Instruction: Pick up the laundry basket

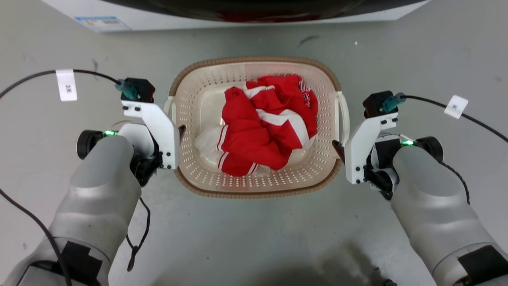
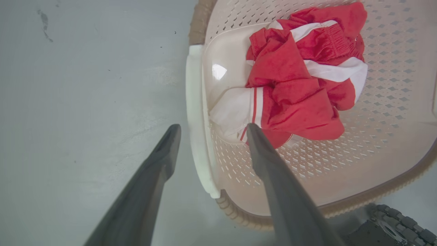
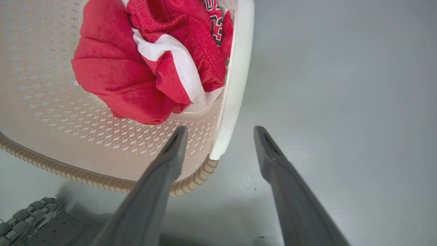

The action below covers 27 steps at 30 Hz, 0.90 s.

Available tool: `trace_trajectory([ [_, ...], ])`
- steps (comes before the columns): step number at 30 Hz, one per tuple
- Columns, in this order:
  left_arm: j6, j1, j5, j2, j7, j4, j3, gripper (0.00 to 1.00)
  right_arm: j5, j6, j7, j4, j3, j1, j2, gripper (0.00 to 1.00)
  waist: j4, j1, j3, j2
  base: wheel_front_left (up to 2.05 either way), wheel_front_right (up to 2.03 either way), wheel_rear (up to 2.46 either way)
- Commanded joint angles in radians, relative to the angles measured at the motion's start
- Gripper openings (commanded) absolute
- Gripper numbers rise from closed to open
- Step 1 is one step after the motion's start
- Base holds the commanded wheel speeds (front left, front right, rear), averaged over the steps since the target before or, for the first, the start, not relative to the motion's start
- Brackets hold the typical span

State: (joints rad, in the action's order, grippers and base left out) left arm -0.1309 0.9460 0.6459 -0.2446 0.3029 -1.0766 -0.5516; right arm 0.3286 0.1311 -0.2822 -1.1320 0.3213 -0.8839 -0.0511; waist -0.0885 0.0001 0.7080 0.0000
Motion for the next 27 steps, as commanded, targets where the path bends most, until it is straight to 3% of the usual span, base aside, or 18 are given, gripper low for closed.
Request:
trace_trajectory([
  [1,0.001,0.016,0.008,-0.002,-0.007,-0.01,-0.008,1.0,0.01,-0.001,0.01,-0.011,0.009,-0.024,0.002,1.0,0.004,-0.0001,0.029,0.0,0.0,0.0,0.0],
  [17,0.001,0.142,0.084,0.026,-0.054,-0.07,-0.079,1.0,0.085,-0.001,0.084,-0.105,0.064,-0.17,0.002,1.0,0.027,-0.0001,0.165,0.0,0.0,0.0,0.0],
  [18,0.001,0.146,0.093,0.031,-0.048,-0.074,-0.083,0.5,0.095,-0.001,0.078,-0.109,0.067,-0.17,0.002,0.64,0.028,-0.0001,0.168,0.0,0.0,0.0,0.0],
  [19,0.001,0.151,0.098,0.033,-0.048,-0.075,-0.085,0.19,0.1,-0.001,0.077,-0.112,0.07,-0.173,0.002,0.4,0.028,-0.0001,0.17,0.0,0.0,0.0,0.0],
  [20,0.001,0.155,0.105,0.035,-0.045,-0.076,-0.09,0.0,0.107,-0.001,0.076,-0.113,0.075,-0.176,0.002,0.04,0.028,-0.0001,0.173,0.0,0.0,0.0,0.0],
  [21,0.001,0.155,0.111,0.037,-0.043,-0.078,-0.096,0.0,0.119,-0.001,0.067,-0.112,0.082,-0.173,0.002,0.0,0.029,-0.0001,0.174,0.0,0.0,0.0,0.0],
  [27,0.0,0.159,0.142,0.039,-0.037,-0.083,-0.125,0.0,0.162,0.001,0.069,-0.109,0.123,-0.179,0.007,0.0,0.026,-0.0001,0.173,0.0,0.0,0.0,0.0],
])
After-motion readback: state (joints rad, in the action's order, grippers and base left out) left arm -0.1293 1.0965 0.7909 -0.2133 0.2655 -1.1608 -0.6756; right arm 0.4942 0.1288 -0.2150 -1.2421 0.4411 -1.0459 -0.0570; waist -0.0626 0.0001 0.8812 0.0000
